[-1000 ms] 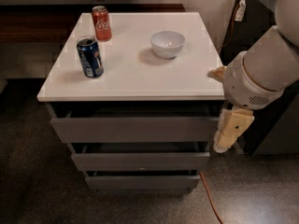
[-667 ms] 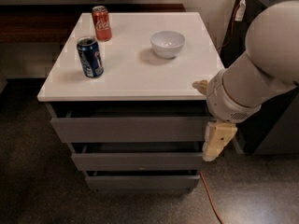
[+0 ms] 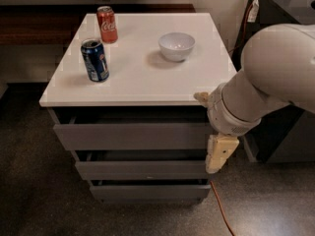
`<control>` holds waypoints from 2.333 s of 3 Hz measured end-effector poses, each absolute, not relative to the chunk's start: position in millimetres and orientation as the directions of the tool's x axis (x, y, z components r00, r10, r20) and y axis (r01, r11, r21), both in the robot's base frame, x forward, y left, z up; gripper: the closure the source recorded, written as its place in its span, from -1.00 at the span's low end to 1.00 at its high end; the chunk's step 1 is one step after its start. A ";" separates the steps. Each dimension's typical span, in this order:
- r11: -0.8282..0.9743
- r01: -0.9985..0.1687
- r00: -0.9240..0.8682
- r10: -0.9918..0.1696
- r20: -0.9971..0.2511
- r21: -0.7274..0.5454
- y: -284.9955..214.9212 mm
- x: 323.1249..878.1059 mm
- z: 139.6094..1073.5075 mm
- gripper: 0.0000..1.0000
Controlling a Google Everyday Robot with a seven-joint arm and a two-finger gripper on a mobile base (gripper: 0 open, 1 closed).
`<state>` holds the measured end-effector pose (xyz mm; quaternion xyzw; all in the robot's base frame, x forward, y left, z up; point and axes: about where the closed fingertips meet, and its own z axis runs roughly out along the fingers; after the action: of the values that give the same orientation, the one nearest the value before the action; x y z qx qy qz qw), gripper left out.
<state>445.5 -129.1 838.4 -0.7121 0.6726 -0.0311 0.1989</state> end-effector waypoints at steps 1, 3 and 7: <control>0.018 -0.949 0.075 -0.957 -0.280 -0.315 -131.9 453.6 828.1 -1.00; 0.016 -0.957 0.091 -0.931 -0.354 -0.289 -115.6 496.5 781.8 -1.00; 0.021 -0.948 0.102 -0.924 -0.368 -0.317 -110.5 510.2 780.7 -1.00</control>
Offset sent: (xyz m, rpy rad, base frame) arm 0.0606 0.0095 -0.0620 0.1648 0.0618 0.0086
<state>510.2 -110.5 780.7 -0.6991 0.6696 0.0241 0.2495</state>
